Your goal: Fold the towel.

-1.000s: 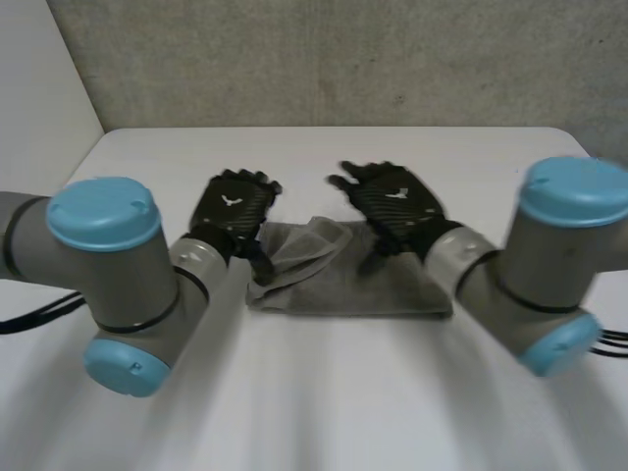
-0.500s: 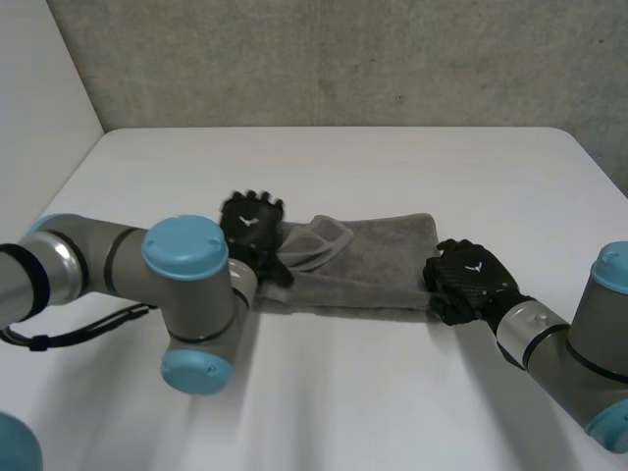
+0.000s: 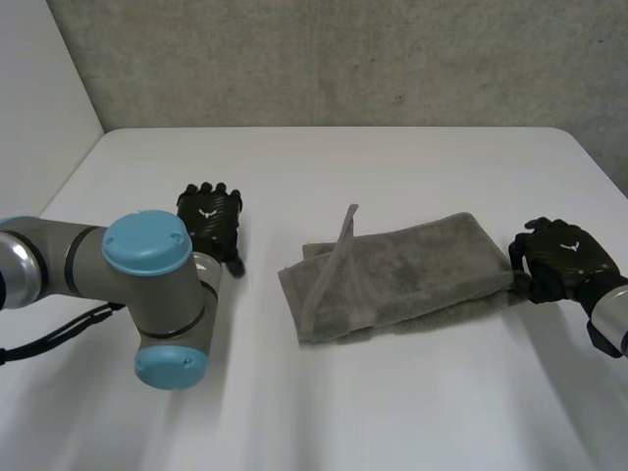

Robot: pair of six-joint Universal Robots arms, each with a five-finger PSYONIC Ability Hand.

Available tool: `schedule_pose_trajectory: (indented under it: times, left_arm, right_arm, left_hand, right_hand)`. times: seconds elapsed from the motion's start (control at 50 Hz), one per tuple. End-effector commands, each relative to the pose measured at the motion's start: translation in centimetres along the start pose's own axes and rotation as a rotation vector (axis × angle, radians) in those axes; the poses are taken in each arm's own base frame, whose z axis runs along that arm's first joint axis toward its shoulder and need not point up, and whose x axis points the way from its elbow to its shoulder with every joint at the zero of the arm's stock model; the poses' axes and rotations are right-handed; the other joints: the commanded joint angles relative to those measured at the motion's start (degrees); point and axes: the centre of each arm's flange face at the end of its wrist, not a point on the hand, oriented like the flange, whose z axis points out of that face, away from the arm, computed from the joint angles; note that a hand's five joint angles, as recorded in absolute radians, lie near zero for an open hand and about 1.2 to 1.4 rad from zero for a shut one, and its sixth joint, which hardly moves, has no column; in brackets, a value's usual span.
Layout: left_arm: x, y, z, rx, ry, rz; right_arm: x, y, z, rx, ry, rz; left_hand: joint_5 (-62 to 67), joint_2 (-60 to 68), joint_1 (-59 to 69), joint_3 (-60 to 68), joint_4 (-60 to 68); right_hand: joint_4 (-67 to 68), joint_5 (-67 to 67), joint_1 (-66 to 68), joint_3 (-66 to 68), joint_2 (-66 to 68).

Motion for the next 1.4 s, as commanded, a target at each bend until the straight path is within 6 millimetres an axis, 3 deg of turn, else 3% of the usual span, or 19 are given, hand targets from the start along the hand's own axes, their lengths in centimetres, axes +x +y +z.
schedule_pose_trajectory:
  times: [0.02,0.24,0.28,0.34,0.38,0.5,0.54,0.64,0.72,0.74,0.76,0.78,0.8,0.88,0.94,1.08,1.18,1.28,1.4]
  left_arm:
    - [0.1,-2.5,-1.5,0.047,0.017,-0.01]
    - [0.1,-5.1,-3.1,0.103,0.032,-0.02]
    - [0.1,-5.1,-3.2,0.103,0.032,-0.02]
    - [0.1,-5.1,-3.5,0.099,0.033,-0.019]
    - [-0.1,-5.2,-3.7,0.098,0.032,-0.02]
    - [-0.6,-5.2,-4.0,0.095,0.025,-0.021]
    - [-0.7,-5.3,-4.0,0.096,0.021,-0.023]
    - [-1.0,-5.2,-3.9,0.093,0.014,-0.023]
    - [-1.0,-5.1,-3.9,0.091,0.015,-0.024]
    - [-1.0,-5.1,-3.8,0.091,0.013,-0.024]
    - [-1.0,-5.1,-3.8,0.089,0.014,-0.024]
    - [-1.0,-5.1,-3.8,0.089,0.014,-0.024]
    - [-1.1,-5.1,-3.8,0.09,0.012,-0.024]
    - [-1.3,-5.1,-3.5,0.092,0.005,-0.026]
    - [-1.3,-5.3,-3.4,0.098,0.004,-0.026]
    - [-0.5,-5.1,-3.5,0.093,0.083,-0.054]
    - [0.6,-4.0,-4.4,-0.001,0.178,-0.104]
    - [2.1,-2.7,-5.3,-0.112,0.26,-0.148]
    - [2.9,-1.2,-5.2,-0.176,0.275,-0.15]
  right_arm:
    - [-0.6,-1.6,-0.9,0.023,-0.025,-0.009]
    - [-8.6,-6.9,-2.2,0.246,-0.221,-0.155]
    - [-12.0,-8.0,-2.8,0.336,-0.308,-0.2]
    - [-13.4,-8.4,-3.2,0.379,-0.343,-0.221]
    - [-16.2,-9.0,-3.9,0.449,-0.412,-0.247]
    - [-21.1,-7.4,-4.1,0.448,-0.552,-0.256]
    - [-24.1,-6.0,-4.1,0.424,-0.64,-0.261]
    - [-26.4,-4.3,-3.3,0.385,-0.663,-0.27]
    - [-26.4,-3.6,-2.2,0.353,-0.609,-0.272]
    - [-26.2,-3.4,-1.9,0.337,-0.576,-0.278]
    - [-25.9,-3.4,-1.7,0.323,-0.541,-0.279]
    - [-25.9,-3.4,-1.7,0.323,-0.541,-0.279]
    - [-25.3,-3.5,-1.4,0.309,-0.501,-0.274]
    - [-24.4,-3.7,-1.4,0.277,-0.452,-0.261]
    - [-23.0,-5.5,-2.2,0.289,-0.414,-0.247]
    - [-15.6,-8.1,-1.9,0.268,-0.241,-0.06]
    - [-12.4,-8.4,-0.5,0.229,-0.214,0.086]
    - [-11.2,-6.5,1.9,0.117,-0.298,0.184]
    - [-12.1,-3.7,4.2,-0.075,-0.435,0.267]
  left_hand:
    - [-2.7,-3.0,-5.3,-2.2,-2.7]
    - [-2.7,-3.4,-5.6,-2.2,-2.7]
    - [-2.7,-3.4,-5.6,-2.2,-2.7]
    - [-2.7,-3.4,-5.6,-2.2,-2.7]
    - [-2.7,-3.4,-5.6,-2.2,-2.7]
    - [-2.7,-3.4,-5.6,-2.2,-2.7]
    - [-2.7,-3.4,-5.6,-2.2,-2.7]
    - [-2.7,-3.4,-5.6,-2.2,-2.7]
    - [-2.7,-3.4,-5.6,-2.2,-2.7]
    - [-2.7,-3.4,-5.6,-2.2,-2.7]
    - [-2.7,-3.4,-5.6,-2.2,-2.7]
    - [-2.7,-3.4,-5.6,-2.2,-2.7]
    - [-2.7,-3.4,-5.6,-2.2,-2.7]
    - [-2.7,-3.4,-5.6,-2.2,-2.7]
    - [-2.7,-3.4,-5.6,-2.2,-2.7]
    - [-2.7,-3.0,-5.3,-2.2,-2.7]
    - [-2.7,-3.0,-5.3,-2.2,-2.7]
    - [-2.7,-3.4,-5.6,-2.2,-2.7]
    - [-2.7,-3.4,-5.6,-2.2,-2.7]
  right_hand:
    - [1.7,3.2,6.9,0.9,3.5]
    - [1.7,3.2,6.9,0.9,3.5]
    - [1.7,3.2,6.9,0.9,3.5]
    - [1.7,3.2,6.9,0.9,3.5]
    - [1.7,3.2,6.9,0.9,3.5]
    - [1.7,3.2,6.9,0.9,3.5]
    - [1.7,3.2,6.9,0.9,3.5]
    - [1.7,3.2,6.9,0.9,3.5]
    - [1.7,3.2,6.9,0.9,3.5]
    - [1.7,-13.9,-10.2,0.9,-13.6]
    - [1.7,-58.9,-55.2,0.9,-58.5]
    - [1.7,-59.3,-55.6,0.9,-59.0]
    - [1.7,-66.8,-72.9,0.9,-76.3]
    - [1.7,-66.8,-73.1,0.9,-76.5]
    - [1.7,-66.8,-73.1,0.9,-76.5]
    - [1.7,-66.8,-73.1,0.9,-76.5]
    - [1.7,-66.8,-73.1,0.9,-76.5]
    - [1.7,-66.8,-73.1,0.9,-76.5]
    - [1.7,-66.8,-73.1,0.9,-76.5]
